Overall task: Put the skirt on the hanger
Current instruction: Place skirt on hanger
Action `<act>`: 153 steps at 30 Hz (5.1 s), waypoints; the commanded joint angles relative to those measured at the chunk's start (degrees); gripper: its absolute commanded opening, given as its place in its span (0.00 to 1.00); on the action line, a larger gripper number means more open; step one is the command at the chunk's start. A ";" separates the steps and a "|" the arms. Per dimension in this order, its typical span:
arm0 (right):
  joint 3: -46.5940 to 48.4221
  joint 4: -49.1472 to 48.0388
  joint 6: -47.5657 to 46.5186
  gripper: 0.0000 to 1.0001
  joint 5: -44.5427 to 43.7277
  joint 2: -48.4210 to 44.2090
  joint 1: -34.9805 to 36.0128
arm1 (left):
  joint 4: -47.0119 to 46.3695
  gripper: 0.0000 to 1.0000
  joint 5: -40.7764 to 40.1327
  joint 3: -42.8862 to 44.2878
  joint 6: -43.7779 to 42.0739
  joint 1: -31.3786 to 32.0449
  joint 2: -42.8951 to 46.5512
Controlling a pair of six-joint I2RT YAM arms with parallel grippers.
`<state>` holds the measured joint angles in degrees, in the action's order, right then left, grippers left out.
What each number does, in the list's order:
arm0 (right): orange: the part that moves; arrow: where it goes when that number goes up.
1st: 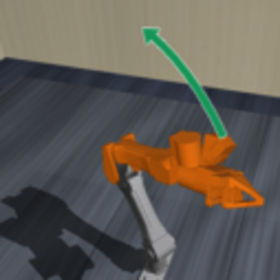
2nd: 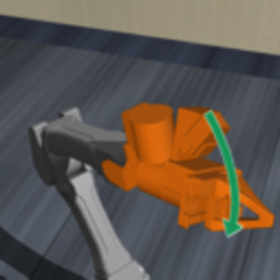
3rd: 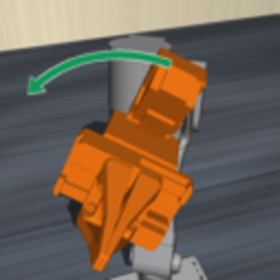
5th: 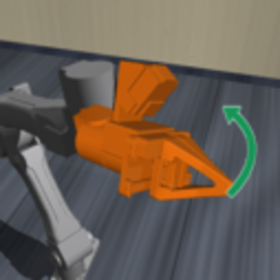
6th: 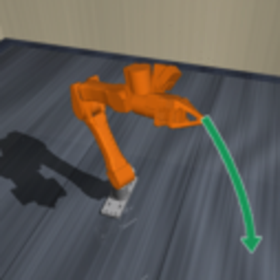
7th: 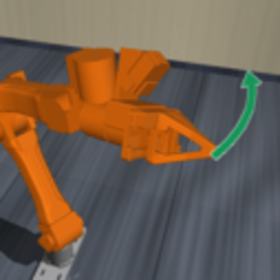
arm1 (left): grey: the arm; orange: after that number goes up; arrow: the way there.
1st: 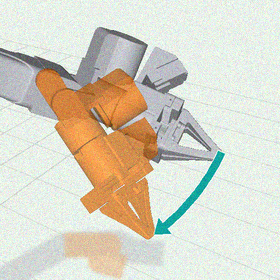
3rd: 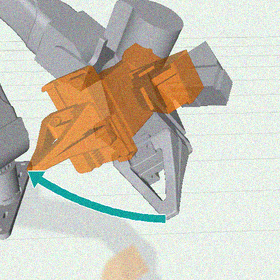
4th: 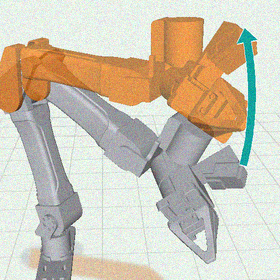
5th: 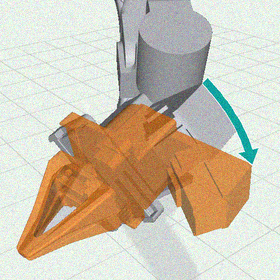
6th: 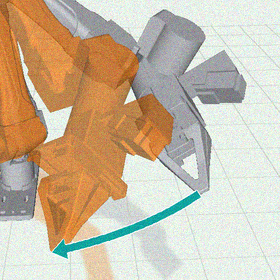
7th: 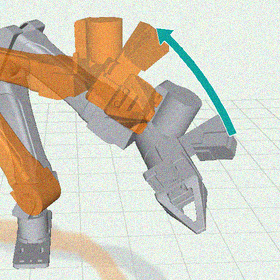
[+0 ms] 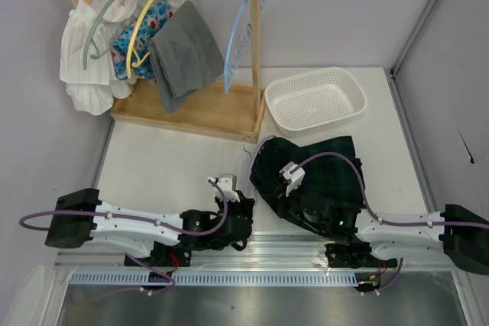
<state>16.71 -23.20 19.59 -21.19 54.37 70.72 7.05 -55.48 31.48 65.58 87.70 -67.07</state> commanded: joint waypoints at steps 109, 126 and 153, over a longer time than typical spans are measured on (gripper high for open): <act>4.74 24.09 10.57 0.76 -0.35 -6.74 -16.84 | -1.60 0.00 -3.67 -1.60 0.78 0.45 1.50; 5.53 2.11 2.65 0.15 6.07 9.63 -16.06 | -0.55 0.00 -4.45 -0.89 1.30 0.45 0.71; 8.95 -18.02 -5.80 0.00 26.90 19.82 -3.22 | -10.48 0.00 -1.74 -7.14 -9.77 0.01 7.21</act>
<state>22.33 -34.61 13.69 -1.34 75.26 65.21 3.11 -56.40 24.75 59.92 87.96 -62.04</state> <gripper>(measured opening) 0.031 0.192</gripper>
